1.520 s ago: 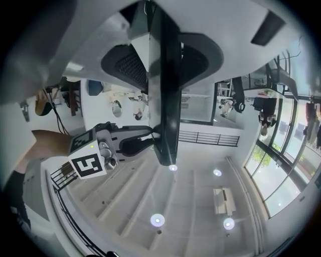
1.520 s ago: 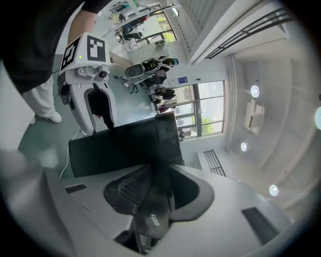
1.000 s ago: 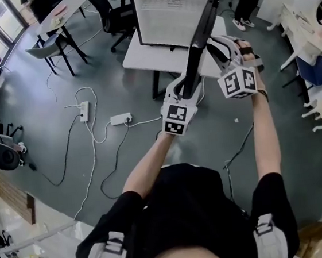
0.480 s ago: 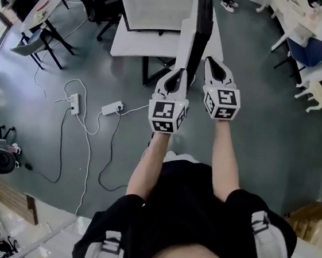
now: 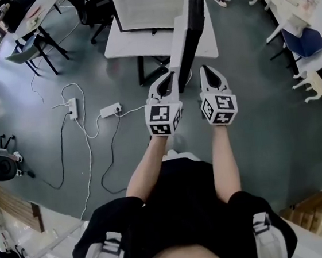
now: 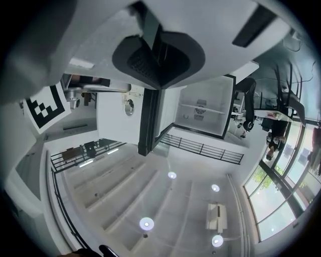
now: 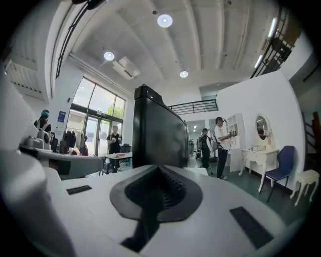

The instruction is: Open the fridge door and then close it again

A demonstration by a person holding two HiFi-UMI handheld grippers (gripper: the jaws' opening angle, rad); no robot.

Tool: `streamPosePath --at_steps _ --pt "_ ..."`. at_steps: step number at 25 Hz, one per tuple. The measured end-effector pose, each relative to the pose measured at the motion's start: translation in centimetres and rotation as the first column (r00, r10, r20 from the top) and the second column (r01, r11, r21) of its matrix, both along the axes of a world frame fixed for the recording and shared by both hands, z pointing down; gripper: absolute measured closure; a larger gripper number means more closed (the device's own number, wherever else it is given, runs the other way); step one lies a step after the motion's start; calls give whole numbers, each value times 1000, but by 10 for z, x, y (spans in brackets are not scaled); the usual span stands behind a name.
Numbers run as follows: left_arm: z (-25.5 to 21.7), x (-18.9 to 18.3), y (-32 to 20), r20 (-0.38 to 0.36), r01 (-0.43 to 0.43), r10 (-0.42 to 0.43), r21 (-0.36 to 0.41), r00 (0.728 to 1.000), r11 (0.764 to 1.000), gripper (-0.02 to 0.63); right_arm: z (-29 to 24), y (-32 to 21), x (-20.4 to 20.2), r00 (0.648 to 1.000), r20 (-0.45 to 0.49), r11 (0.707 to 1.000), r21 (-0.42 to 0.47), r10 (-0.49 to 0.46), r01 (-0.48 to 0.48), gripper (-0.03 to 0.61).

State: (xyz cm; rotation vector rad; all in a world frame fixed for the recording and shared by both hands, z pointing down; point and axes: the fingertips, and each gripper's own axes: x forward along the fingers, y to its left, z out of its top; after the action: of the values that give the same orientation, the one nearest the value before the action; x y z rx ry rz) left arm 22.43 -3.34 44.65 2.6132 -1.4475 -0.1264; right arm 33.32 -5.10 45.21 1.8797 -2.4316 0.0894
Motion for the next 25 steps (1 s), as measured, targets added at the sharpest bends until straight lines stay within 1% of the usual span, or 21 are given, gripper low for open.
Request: streamPosePath --at_steps 4,7,10,11,12,14,15,17,20,25 --pt "-5 11 4 -5 -27 28 24 1000 999 614 -4 0 10 1000 5 1000 12 13 -13 583" --pt "-2 20 5 34 -53 52 24 998 998 614 -14 -3 10 1000 21 1000 21 2 -2 583" --pt "8 28 3 67 -74 73 1 995 997 612 -31 -7 3 999 13 998 48 -30 30 583" --pt "12 31 2 82 -84 84 -5 993 996 602 -37 -9 2 999 15 997 59 -40 40 583" --pt "16 35 0 100 -101 102 -13 990 995 575 -44 -12 1 999 16 996 70 -49 47 583" --pt "25 46 -3 141 -134 138 -38 980 990 482 -58 -21 2 998 10 994 96 -61 59 583" --pt "29 50 -6 162 -139 145 -48 976 989 452 -66 -27 3 998 6 992 107 -66 65 583" --pt "34 55 -13 190 -126 135 -57 973 990 445 -83 -35 3 996 5 989 125 -86 85 583" --pt "33 58 -25 211 -105 113 -52 971 993 446 -99 -39 -4 992 -1 980 158 -126 124 582" --pt "31 63 -33 201 -109 114 -38 973 993 446 -105 -42 -15 982 -37 966 175 -184 188 583"
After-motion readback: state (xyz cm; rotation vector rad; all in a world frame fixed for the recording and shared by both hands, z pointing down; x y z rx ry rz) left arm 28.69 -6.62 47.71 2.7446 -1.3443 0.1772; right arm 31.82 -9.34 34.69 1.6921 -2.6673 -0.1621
